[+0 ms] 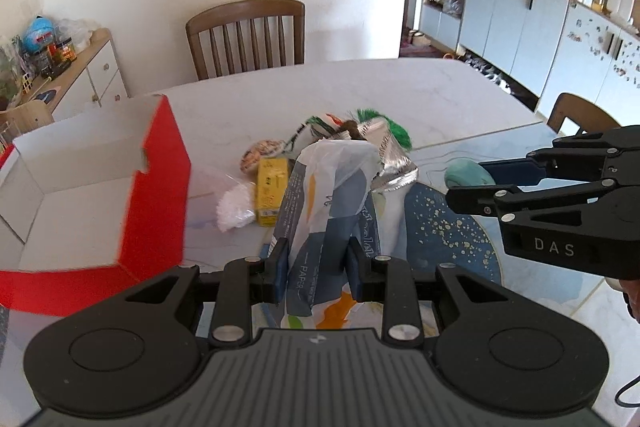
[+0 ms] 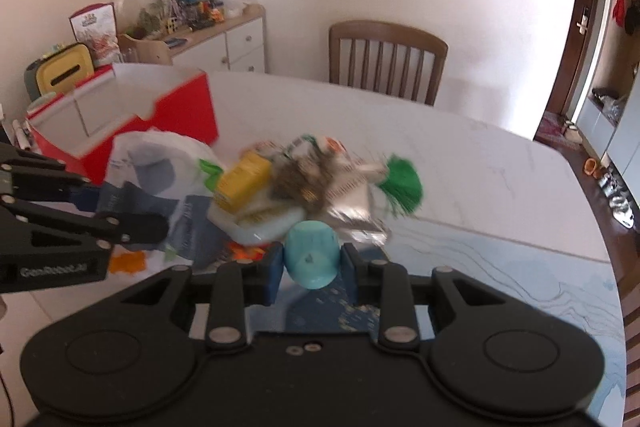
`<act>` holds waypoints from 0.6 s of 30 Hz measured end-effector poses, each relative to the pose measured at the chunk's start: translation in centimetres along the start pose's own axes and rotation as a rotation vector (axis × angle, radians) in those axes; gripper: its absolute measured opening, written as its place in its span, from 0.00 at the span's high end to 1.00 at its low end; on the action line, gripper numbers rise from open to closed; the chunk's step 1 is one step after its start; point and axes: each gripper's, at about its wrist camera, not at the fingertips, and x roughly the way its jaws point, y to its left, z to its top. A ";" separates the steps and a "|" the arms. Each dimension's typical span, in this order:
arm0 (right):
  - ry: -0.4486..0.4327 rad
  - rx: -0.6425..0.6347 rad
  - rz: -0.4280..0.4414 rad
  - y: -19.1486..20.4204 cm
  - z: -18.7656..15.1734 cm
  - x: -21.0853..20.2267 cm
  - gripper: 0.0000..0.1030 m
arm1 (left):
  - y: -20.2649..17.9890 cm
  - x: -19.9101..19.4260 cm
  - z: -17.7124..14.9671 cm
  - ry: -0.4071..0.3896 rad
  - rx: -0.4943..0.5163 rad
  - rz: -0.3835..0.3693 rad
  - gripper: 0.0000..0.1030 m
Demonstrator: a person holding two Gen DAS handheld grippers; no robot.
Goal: Organize objects
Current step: 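Carry the bag and eraser over the red box and open both grippers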
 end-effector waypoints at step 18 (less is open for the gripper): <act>-0.084 -0.068 0.090 12.0 7.7 0.2 0.72 | 13.2 -6.0 0.8 -0.060 -0.032 0.041 0.73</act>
